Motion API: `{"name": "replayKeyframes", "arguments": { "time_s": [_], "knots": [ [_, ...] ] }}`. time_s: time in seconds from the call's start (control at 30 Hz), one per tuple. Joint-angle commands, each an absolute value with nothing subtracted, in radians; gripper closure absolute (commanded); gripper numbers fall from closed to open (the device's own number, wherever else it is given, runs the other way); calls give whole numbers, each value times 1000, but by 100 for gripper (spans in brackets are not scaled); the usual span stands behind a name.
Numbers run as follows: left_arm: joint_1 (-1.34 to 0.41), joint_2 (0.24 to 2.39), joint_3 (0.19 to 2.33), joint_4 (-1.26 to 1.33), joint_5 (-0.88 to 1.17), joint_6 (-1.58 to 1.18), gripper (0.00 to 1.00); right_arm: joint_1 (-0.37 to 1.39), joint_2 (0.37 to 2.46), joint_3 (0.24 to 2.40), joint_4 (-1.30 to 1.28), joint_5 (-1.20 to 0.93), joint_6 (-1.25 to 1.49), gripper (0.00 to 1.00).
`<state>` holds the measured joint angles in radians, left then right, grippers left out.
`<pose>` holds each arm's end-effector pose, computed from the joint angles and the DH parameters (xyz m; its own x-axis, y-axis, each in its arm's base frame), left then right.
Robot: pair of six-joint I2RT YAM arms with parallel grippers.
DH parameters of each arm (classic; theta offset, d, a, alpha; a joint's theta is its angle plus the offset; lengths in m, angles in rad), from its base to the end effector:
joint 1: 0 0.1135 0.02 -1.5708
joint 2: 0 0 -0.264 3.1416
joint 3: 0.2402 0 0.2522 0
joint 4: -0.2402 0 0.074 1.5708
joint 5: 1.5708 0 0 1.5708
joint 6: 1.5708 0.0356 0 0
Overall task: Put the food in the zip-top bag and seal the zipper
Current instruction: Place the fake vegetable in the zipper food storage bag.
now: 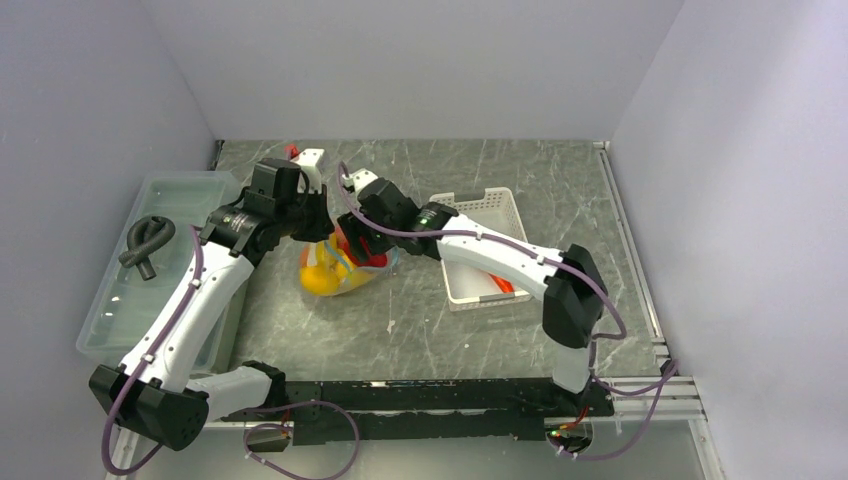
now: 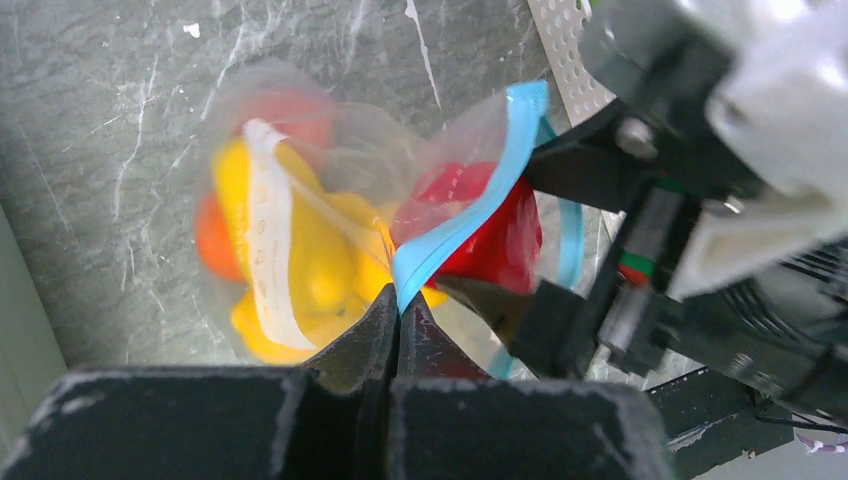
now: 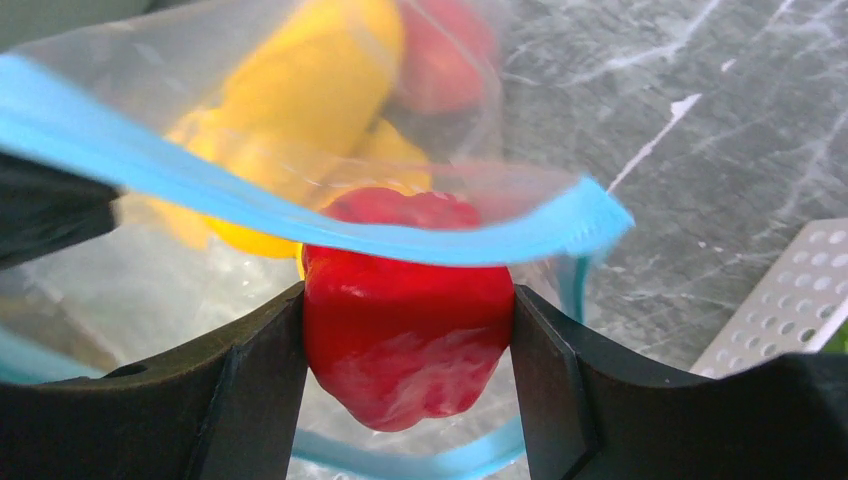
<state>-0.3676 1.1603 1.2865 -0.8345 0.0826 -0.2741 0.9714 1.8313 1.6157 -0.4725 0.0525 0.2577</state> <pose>0.2166 -0.0866 0.3747 -0.6972 -0.0206 -0.7166 0.2368 0.9369 -0.2572 0.2412 0.3496 0.3052 -0.5508 -0.3549 -0.7554 -0.6839 0.7108 0.1646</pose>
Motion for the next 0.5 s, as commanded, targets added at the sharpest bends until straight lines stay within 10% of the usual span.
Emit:
{"name": "replayKeyframes", "arguments": {
  "time_s": [0.0, 0.47],
  "knots": [
    [-362, 1142, 1289, -792, 107, -262, 100, 974, 1878, 1707, -564, 197, 279, 52],
    [-362, 1138, 1290, -794, 104, -261, 100, 975, 1781, 1680, -498, 148, 308, 10]
  ]
}}
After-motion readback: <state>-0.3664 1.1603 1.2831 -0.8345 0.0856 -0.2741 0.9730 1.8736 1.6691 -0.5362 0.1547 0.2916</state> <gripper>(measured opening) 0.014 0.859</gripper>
